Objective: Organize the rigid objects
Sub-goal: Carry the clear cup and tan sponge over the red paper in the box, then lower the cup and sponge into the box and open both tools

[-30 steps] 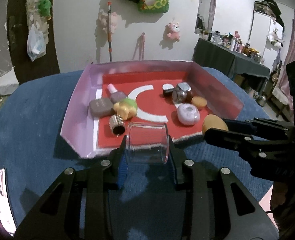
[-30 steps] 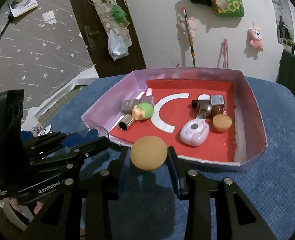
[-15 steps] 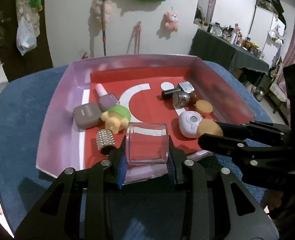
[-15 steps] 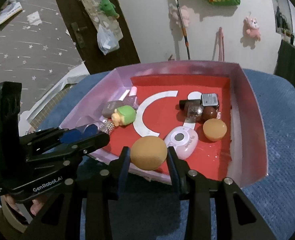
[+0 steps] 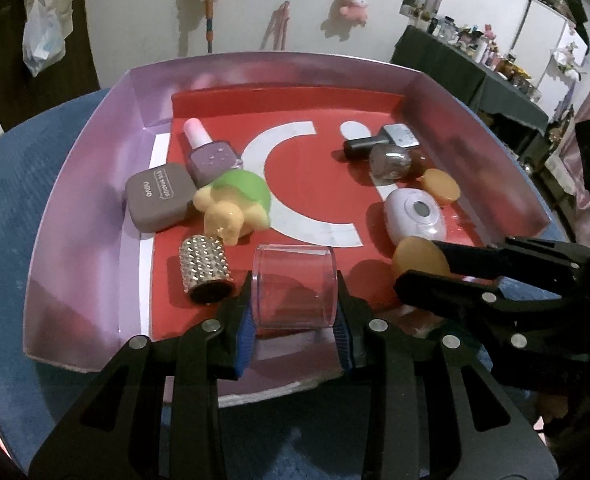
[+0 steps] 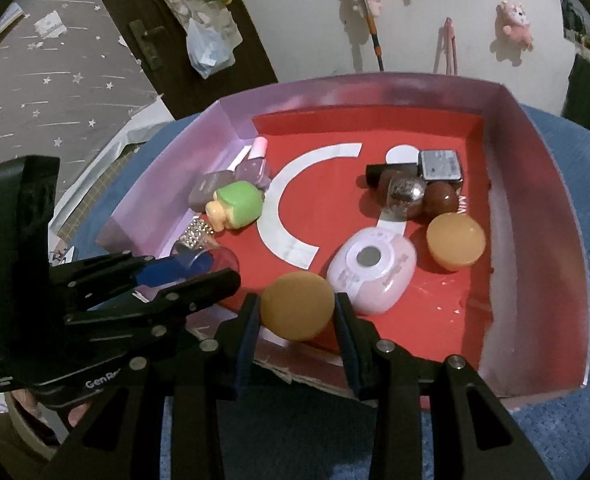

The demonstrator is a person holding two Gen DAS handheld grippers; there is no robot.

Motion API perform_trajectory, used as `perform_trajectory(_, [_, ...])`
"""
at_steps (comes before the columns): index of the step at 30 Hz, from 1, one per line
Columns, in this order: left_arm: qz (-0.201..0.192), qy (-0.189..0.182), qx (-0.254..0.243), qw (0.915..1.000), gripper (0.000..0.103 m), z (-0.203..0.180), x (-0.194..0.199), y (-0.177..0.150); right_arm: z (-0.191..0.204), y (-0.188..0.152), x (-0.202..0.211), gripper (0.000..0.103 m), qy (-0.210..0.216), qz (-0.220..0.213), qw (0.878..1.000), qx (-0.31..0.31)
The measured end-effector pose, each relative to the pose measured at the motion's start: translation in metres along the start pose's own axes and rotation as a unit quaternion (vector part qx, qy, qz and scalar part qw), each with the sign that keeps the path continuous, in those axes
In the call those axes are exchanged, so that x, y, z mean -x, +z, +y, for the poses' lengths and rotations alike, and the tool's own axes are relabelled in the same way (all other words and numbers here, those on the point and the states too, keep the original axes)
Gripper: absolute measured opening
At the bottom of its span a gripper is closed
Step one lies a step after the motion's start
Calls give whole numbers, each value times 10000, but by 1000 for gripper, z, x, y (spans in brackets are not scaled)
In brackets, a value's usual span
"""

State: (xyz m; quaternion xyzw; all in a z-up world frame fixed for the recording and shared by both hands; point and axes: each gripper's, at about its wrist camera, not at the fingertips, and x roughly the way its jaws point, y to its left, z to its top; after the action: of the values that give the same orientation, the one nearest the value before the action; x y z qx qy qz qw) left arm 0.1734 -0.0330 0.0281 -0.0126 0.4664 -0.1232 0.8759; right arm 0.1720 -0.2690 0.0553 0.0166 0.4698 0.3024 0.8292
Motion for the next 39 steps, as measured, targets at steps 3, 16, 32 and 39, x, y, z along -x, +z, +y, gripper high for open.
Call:
perform_trajectory(3, [36, 42, 70, 10000, 31, 5, -4, 2, -3, 1, -7, 40, 7, 122, 9999, -68])
perform_trajectory(16, [-65, 251, 147, 9996, 31, 14, -11, 6, -13, 6, -13, 40, -562, -30, 9984, -113])
perform_trajectory(32, [-88, 283, 117, 9995, 31, 12, -10, 6, -10, 6, -14, 40, -723, -93, 9973, -28])
perform_trajectory(39, [-117, 364, 65, 9992, 32, 11, -7, 6, -11, 5, -10, 40, -702, -154, 9974, -53])
